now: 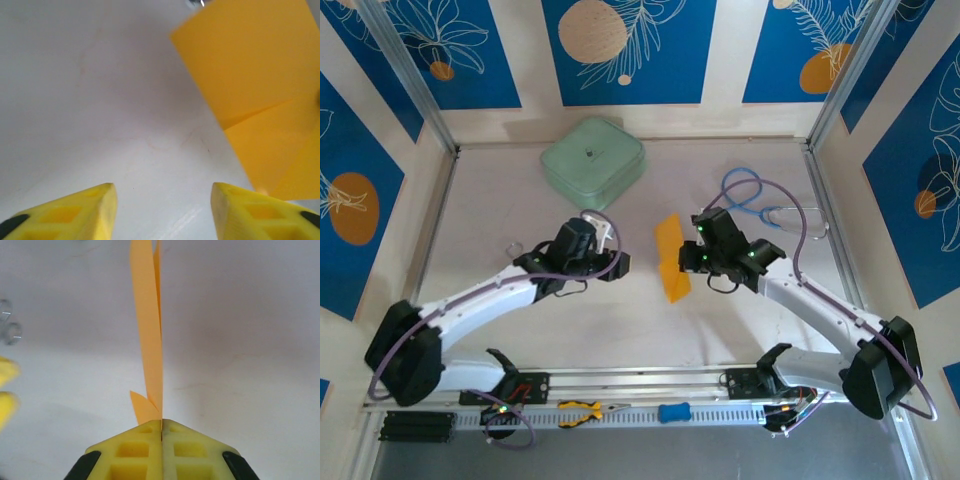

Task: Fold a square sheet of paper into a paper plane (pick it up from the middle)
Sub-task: Turn over the paper at the center of the table.

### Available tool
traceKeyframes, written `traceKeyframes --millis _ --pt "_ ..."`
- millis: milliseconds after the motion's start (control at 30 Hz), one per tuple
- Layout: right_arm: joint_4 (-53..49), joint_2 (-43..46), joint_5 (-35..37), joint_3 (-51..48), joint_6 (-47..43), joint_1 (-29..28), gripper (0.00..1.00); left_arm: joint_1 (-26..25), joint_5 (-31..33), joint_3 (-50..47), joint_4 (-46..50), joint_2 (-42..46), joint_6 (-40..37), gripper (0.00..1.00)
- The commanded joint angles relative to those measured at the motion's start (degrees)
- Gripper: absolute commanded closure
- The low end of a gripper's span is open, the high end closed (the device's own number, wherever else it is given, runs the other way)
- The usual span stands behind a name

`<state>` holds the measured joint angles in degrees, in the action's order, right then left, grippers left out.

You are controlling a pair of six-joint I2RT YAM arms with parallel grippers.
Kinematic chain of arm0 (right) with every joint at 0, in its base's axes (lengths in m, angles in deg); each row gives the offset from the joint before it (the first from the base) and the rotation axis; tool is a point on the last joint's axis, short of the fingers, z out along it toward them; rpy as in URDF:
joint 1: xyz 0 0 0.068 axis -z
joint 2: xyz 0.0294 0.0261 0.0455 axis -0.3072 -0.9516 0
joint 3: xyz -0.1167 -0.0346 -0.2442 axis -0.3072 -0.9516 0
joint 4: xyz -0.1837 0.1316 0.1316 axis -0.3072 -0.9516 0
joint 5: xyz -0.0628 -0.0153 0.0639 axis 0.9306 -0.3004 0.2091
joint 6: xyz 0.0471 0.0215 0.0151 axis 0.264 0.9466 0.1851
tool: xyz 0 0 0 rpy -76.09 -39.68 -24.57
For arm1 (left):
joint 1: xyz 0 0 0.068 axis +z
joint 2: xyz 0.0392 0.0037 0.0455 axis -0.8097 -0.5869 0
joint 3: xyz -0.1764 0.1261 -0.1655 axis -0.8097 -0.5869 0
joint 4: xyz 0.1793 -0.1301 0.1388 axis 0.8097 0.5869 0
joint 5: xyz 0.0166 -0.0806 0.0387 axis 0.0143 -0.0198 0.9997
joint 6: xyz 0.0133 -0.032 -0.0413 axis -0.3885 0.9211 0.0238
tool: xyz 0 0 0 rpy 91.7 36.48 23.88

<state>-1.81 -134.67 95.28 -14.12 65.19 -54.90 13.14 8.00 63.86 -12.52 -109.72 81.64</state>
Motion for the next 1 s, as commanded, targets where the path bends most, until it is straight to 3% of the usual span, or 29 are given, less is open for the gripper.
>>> traceKeyframes --millis 0,233,367,600,767,967 --pt "-17.44 -3.56 17.37 5.81 -1.90 -2.70 0.94 1.63 8.19 -3.06 2.88 5.20 -0.53 0.43" --pt "-30.62 -22.27 36.58 18.27 7.53 -9.54 0.99 3.49 16.28 -5.82 8.28 13.78 2.59 0.41" --pt "-33.36 -32.56 40.05 23.49 12.26 -13.45 0.99 4.64 22.50 -8.03 10.69 20.31 4.87 0.38" --pt "-24.19 -42.54 28.55 27.90 8.14 -17.35 0.98 6.29 30.02 -7.99 15.68 26.39 6.18 0.34" --pt "-19.38 -46.42 18.94 31.35 5.80 -18.00 0.94 6.86 29.55 -8.60 15.66 27.39 6.85 0.33" --pt "-6.15 -42.55 1.10 27.36 3.22 -15.33 0.83 6.93 26.94 -8.54 15.55 26.54 7.46 0.33"
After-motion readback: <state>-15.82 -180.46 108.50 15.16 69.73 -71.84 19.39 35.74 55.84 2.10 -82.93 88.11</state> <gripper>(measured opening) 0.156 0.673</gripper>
